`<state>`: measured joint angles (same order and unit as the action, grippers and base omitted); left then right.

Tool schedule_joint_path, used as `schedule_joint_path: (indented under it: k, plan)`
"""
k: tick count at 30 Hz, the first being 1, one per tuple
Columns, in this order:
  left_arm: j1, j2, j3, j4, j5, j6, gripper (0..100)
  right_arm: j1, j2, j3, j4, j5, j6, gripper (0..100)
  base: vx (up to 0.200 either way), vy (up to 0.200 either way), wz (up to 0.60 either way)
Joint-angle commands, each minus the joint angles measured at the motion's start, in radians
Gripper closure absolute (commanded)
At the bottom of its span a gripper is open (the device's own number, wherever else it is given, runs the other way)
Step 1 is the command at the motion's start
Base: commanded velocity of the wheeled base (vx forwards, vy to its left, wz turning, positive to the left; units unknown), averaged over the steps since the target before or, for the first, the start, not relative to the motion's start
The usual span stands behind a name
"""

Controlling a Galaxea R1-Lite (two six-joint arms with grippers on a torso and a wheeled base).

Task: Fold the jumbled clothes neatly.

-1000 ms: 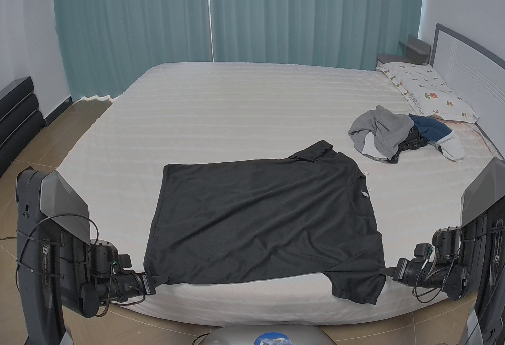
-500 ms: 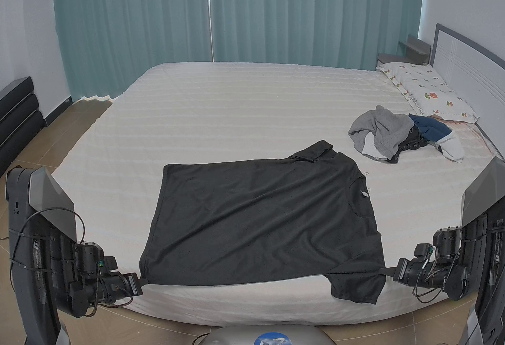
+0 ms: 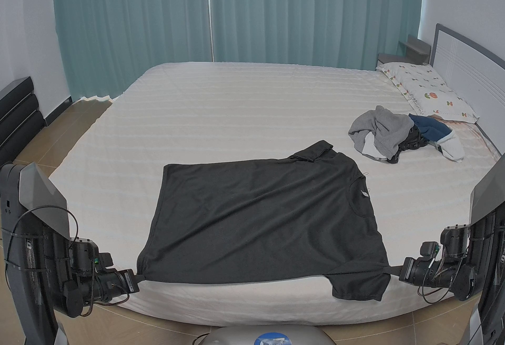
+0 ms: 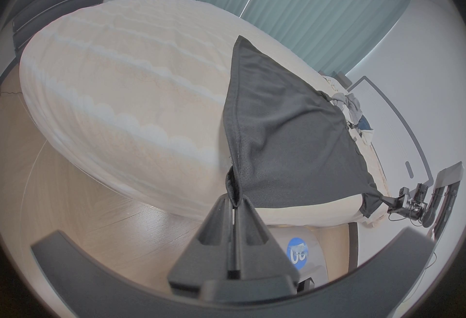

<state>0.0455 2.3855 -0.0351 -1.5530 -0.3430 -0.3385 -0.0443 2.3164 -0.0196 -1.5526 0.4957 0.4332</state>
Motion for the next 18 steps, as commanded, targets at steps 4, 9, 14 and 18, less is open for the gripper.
schedule_joint_path:
  k: [4, 9, 14, 18]
  plan:
    - [0.004, -0.071, -0.003, -0.018, 0.004, -0.053, 100, -0.039, -0.055, 0.020, 0.040, 0.001, -0.017, 100, 0.000, 0.000, 0.00]
    - [0.008, -0.074, -0.005, -0.018, 0.006, -0.053, 100, -0.031, -0.060, 0.020, 0.141, 0.003, -0.110, 100, 0.000, 0.000, 0.00]
    - [0.008, -0.078, 0.003, -0.018, 0.009, -0.047, 100, -0.028, -0.111, 0.020, 0.224, 0.003, -0.142, 100, 0.000, 0.000, 0.00]
    - [0.010, -0.091, 0.014, -0.018, 0.018, -0.042, 100, -0.026, -0.169, 0.020, 0.292, 0.001, -0.146, 100, 0.000, 0.000, 0.00]
